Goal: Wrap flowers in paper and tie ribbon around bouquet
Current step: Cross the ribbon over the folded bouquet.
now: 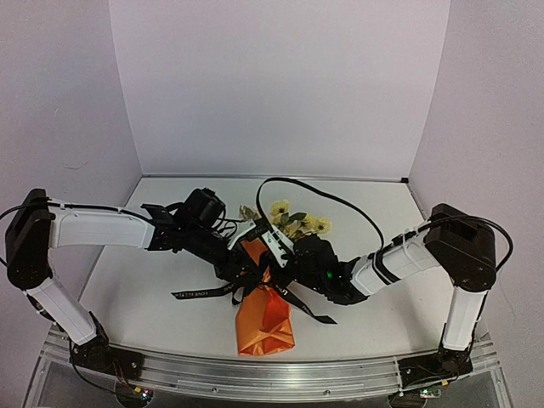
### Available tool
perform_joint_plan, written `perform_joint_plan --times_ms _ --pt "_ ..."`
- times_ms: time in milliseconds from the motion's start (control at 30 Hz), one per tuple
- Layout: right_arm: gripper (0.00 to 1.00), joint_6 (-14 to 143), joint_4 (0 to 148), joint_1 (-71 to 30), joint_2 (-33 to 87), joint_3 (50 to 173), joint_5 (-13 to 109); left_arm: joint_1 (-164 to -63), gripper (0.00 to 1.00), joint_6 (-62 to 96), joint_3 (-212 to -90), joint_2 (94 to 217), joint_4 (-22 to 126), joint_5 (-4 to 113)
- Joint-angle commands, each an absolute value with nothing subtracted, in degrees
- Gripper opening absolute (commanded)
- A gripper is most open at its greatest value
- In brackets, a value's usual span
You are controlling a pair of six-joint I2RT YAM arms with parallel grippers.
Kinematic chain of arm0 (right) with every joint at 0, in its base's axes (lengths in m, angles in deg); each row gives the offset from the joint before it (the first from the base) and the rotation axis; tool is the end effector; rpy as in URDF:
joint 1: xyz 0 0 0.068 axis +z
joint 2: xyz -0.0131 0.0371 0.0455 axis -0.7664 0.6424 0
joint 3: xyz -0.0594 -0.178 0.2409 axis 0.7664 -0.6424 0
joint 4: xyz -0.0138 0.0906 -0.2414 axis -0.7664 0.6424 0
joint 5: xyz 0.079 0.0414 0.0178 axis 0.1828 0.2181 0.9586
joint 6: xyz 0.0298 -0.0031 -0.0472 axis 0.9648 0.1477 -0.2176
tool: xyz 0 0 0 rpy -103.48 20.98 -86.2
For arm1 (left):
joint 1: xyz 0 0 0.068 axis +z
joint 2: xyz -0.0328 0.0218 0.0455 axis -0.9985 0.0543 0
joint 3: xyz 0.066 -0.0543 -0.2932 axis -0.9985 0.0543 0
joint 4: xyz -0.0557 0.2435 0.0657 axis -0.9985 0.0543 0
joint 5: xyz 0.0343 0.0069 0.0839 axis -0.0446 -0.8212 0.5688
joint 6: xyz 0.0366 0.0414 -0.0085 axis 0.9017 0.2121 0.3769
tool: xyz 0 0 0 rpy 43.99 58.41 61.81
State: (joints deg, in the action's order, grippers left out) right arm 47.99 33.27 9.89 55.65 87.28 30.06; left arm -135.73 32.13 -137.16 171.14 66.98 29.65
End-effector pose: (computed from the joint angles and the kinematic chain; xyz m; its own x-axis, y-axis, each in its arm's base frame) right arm 0.2089 0.3470 0.1849 -0.0252 -0.3730 -0.9275 -0.7841 0.5829 -0.2131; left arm 0.2047 -0.2661 0.2553 -0.4213 0.5519 -0.7197 0.9066 0.2342 -0.3511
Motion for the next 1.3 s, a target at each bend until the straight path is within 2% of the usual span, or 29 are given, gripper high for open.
perform_joint_plan --times_ms 0,567,733,1267 --pt "0.0 39.18 33.96 12.57 56.06 87.59 36.51 -132.3 0.4 25.01 -137.61 166.69 56.58 32.97" --pt "0.0 37.26 33.84 12.6 56.28 86.92 36.79 -129.79 0.49 19.63 -134.35 162.04 54.24 34.02" --pt "0.0 36.38 33.82 12.56 55.95 86.78 36.72 -126.83 0.46 16.11 -132.02 160.57 50.92 38.94" --pt "0.0 36.64 33.94 12.6 55.9 87.46 35.95 -123.97 0.35 17.8 -134.81 173.91 56.3 31.34"
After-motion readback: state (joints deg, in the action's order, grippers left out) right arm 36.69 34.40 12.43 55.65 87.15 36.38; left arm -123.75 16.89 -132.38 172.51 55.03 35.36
